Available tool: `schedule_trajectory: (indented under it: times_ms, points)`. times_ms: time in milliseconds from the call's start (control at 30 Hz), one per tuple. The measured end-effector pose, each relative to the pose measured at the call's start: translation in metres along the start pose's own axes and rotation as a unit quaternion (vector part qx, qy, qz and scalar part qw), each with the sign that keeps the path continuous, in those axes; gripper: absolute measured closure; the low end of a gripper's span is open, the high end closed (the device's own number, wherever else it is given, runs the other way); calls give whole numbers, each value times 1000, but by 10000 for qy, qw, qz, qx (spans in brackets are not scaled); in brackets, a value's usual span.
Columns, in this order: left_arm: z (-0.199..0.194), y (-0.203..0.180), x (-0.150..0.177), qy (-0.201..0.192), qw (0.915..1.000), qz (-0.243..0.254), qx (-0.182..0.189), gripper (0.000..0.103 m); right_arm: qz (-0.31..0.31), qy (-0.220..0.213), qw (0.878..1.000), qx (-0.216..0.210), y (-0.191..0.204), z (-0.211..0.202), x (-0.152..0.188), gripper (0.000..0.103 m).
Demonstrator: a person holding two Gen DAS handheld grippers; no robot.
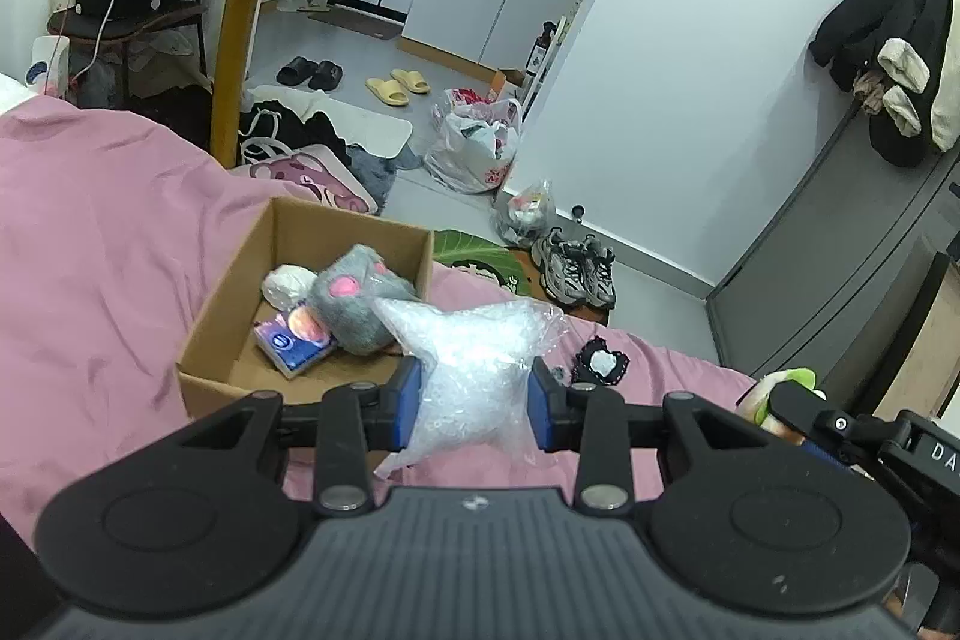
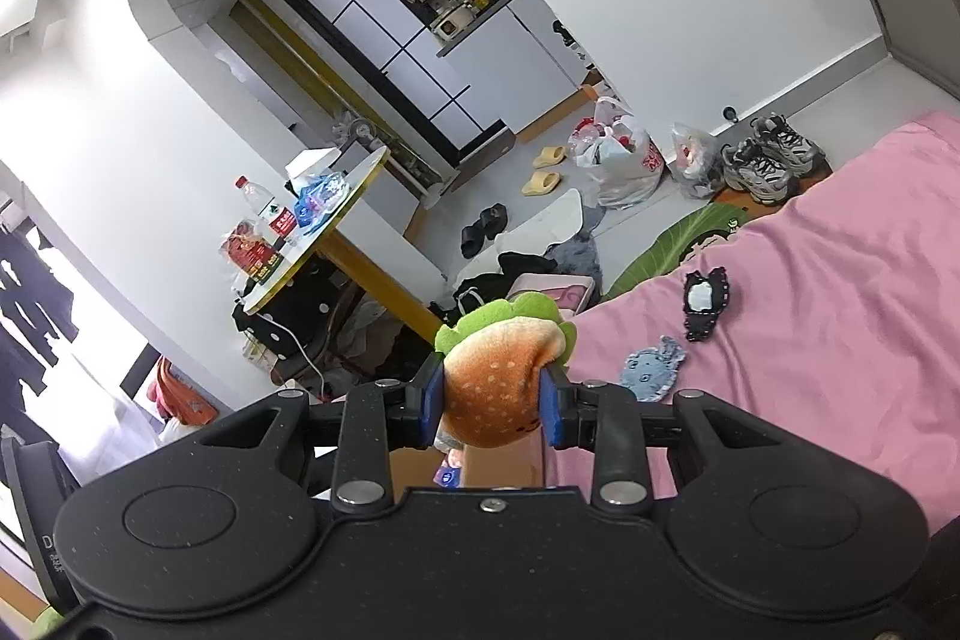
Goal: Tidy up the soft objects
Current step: 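Carry the filling bag with the left tool over the box while the right tool carries the burger, then open the left tool to drop the bag while the right tool drops the burger in the box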
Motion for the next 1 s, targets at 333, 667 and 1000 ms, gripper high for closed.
schedule_trajectory:
  times_ms: [333,667,1000]
  points:
    - [-12,40,-14,-223,9993,-161,-244,68,-138,122,9998,41,22,12,14,71]
    - [-7,77,-15,-244,9984,-353,-360,67,-327,420,9983,222,39,34,36,71]
    - [15,102,-14,-52,9983,-284,-507,67,-701,550,9947,514,59,61,54,71]
Point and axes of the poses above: each gripper's, at about its wrist camera, not at the fingertips, and z roughly the way its jaws point, y to its left, x to its underside, the point moved 7 cm from there along z, roughly the way its jaws point, and after that the axes turned 14 degrees about z, right-handed, at the moved point
